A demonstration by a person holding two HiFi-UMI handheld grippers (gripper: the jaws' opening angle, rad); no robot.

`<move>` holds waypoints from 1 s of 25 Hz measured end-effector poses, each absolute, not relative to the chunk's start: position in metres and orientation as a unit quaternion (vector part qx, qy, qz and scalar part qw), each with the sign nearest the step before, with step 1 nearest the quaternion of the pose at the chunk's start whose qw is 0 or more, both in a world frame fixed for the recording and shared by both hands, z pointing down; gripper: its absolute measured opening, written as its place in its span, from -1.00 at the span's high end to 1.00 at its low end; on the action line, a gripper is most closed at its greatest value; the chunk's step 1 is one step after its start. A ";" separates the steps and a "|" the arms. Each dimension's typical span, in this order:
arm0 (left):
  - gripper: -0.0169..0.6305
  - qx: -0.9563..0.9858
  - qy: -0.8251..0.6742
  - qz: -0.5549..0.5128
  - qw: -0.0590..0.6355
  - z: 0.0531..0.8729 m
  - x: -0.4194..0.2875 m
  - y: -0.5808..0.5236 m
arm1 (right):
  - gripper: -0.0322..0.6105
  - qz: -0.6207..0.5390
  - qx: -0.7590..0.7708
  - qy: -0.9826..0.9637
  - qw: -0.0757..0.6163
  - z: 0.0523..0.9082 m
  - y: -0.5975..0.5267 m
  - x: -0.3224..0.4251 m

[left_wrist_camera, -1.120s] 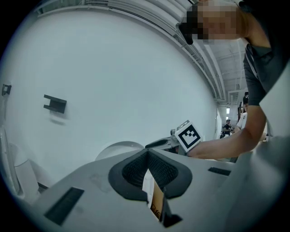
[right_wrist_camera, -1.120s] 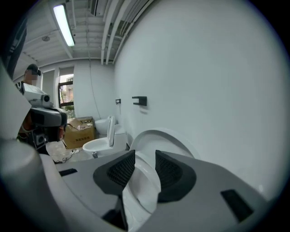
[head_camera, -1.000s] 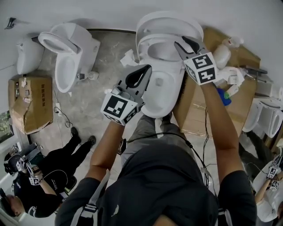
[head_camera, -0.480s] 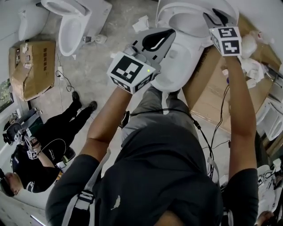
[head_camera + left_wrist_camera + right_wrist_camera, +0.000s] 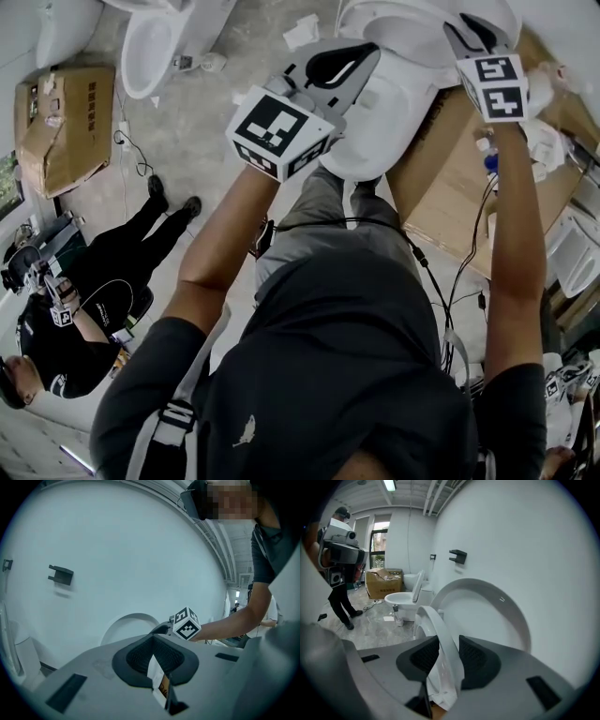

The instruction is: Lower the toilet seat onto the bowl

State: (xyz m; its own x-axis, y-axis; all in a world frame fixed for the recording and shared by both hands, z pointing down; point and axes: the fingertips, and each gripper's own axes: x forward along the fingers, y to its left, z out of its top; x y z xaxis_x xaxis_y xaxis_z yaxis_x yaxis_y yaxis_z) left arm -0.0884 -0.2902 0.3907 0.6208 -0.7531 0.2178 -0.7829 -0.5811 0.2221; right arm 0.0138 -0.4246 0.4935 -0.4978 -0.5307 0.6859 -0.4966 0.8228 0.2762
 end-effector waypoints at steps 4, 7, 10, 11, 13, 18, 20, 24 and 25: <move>0.93 0.886 -0.435 0.050 0.155 0.391 -0.087 -0.284 | 0.48 -0.026 0.291 -0.866 0.406 0.491 -0.407 0.012; 0.93 0.885 -0.435 0.050 0.156 0.392 -0.087 -0.279 | 0.48 -0.029 0.285 -0.867 0.407 0.490 -0.394 0.011; 0.93 0.884 -0.437 0.051 0.158 0.394 -0.087 -0.273 | 0.48 -0.031 0.276 -0.869 0.409 0.491 -0.380 0.009; 0.93 0.883 -0.438 0.052 0.159 0.395 -0.087 -0.270 | 0.48 -0.032 0.273 -0.870 0.410 0.491 -0.375 0.009; 0.93 0.882 -0.440 0.052 0.163 0.398 -0.087 -0.265 | 0.48 -0.034 0.267 -0.871 0.412 0.492 -0.365 0.008; 0.93 0.879 -0.441 0.052 0.173 0.404 -0.086 -0.254 | 0.48 -0.034 0.252 -0.873 0.416 0.493 -0.343 0.006; 0.93 0.878 -0.442 0.050 0.178 0.405 -0.086 -0.250 | 0.48 -0.034 0.247 -0.873 0.419 0.492 -0.336 0.006; 0.93 0.879 -0.439 0.052 0.178 0.410 -0.084 -0.244 | 0.48 -0.035 0.238 -0.875 0.421 0.495 -0.322 0.006; 0.93 0.879 -0.438 0.053 0.179 0.411 -0.083 -0.242 | 0.48 -0.034 0.236 -0.875 0.421 0.496 -0.319 0.005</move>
State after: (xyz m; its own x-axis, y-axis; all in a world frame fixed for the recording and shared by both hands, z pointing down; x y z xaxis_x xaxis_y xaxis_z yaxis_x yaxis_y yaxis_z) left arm -0.0834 -0.2422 0.4115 0.6100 -0.7520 0.2497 -0.7898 -0.5517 0.2681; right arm 0.0054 -0.3187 0.4959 -0.5341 -0.4416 0.7209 -0.3843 0.8864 0.2582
